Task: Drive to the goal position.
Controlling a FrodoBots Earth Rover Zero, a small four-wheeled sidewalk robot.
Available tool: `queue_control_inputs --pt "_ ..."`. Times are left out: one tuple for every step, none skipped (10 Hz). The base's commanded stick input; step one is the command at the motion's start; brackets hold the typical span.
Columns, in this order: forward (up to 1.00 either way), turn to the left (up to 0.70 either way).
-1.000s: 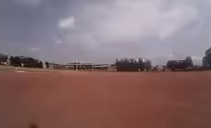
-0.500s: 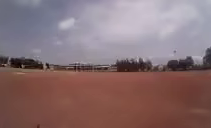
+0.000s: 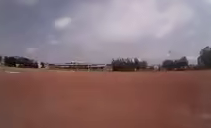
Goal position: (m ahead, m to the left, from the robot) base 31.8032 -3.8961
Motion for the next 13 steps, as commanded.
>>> queue_control_inputs --pt "0.7 0.0" --pt "0.7 0.0" --pt "0.7 0.0" --pt "0.7 0.0" --pt "0.7 0.0" --pt "0.7 0.0" --pt "0.7 0.0" --pt "0.7 0.0" --pt "0.7 0.0" --pt "0.7 0.0" --pt "0.7 0.0" --pt "0.7 0.0" --pt "0.7 0.0"
